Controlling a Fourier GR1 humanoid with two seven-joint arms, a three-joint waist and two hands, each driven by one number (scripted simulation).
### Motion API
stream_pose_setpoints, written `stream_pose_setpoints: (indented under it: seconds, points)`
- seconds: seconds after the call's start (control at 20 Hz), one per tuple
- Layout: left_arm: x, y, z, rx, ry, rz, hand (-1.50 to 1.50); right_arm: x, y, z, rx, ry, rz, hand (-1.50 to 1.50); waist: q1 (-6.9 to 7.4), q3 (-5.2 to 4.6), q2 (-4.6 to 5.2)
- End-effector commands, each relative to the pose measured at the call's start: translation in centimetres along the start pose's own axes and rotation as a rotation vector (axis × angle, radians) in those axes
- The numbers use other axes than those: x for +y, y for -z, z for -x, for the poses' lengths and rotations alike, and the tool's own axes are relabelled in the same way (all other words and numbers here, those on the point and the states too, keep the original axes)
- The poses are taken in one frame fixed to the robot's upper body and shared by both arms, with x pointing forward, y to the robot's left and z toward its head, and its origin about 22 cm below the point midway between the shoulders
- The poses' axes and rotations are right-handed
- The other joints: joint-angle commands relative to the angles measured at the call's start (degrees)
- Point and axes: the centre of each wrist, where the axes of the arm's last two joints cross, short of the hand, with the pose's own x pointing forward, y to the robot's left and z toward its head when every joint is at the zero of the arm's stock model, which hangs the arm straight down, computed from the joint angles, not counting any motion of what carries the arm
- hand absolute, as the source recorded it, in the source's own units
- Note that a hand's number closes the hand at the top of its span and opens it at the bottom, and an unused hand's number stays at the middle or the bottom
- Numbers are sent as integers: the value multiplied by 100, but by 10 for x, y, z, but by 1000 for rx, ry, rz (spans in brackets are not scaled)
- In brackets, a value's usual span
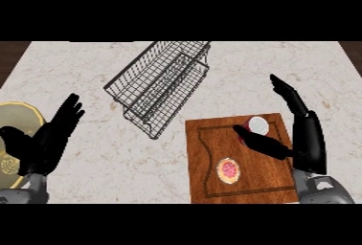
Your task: Pick the can from the cutting board and place it in the tiered basket
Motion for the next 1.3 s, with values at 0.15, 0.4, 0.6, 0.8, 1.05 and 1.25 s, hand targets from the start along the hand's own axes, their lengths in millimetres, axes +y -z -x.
stream_pose_setpoints:
  seconds: [0.15,0.4,0.6,0.8,1.05,1.25]
  points:
    - [-4,-9,12,18,-2,1,0,-44,10,-23,33,-503,-101,-150,-47,-34,-48]
    - [-8,-4,0,21,15,17,0,-43,-3,-41,179,-765,-469,-150,-9,-38,-52]
    - [-2,-4,0,18,-1,21,0,-24,-11,-85,261,-825,-577,-150,118,-29,-20]
    - [-13,10,-1,-9,3,14,0,12,-2,-112,312,-821,-585,-150,98,-2,27]
    - [9,2,-2,0,4,20,0,36,-23,-114,357,-794,-515,-150,53,1,10]
    - [-13,7,-5,3,-2,6,0,35,-7,-80,433,-845,-515,-150,24,7,19]
